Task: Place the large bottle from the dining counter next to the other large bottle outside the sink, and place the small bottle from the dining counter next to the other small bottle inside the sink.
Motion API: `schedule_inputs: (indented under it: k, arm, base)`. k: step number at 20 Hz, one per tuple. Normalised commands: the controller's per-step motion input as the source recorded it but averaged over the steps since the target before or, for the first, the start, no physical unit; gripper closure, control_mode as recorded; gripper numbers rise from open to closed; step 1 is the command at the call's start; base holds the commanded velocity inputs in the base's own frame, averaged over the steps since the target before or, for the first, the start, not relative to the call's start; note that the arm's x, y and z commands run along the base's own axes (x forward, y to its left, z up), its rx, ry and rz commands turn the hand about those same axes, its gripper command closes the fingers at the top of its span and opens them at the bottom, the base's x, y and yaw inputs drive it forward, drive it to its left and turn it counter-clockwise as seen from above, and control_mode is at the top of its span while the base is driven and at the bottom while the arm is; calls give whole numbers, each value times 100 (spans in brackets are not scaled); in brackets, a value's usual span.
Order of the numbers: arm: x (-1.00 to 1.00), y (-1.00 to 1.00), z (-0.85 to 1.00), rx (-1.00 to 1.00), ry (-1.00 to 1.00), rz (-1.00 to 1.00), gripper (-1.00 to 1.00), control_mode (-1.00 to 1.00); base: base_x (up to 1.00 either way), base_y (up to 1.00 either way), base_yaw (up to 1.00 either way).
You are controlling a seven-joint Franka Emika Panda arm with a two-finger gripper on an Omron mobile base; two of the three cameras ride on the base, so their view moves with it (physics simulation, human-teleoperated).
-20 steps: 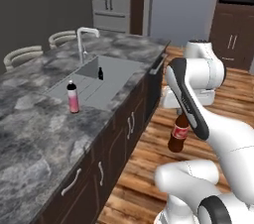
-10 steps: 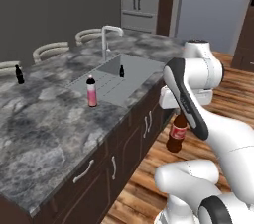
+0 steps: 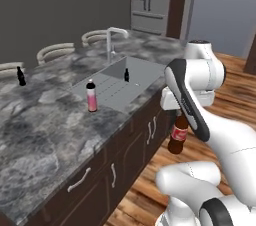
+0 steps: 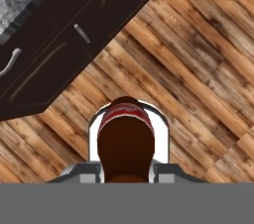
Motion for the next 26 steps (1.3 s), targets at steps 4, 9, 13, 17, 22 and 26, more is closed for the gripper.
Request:
schedule_inputs:
  k: [4,9,13,17,22,26]
  arm:
    - [0,0,0,0,0,0,100,100]
    - [0,0,0,0,0,0,100,100]
    - [0,0,0,0,0,0,100,100]
    - [0,0,0,0,0,0,100,100]
    - [0,0,0,0,0,0,100,100]
    - [0,0,0,0,0,0,100,100]
  base:
    - [41,7,6]
    - [58,8,0]
    - [76,-10,6]
    - [54,-4,6]
    - [41,4,0]
    - [42,12,0]
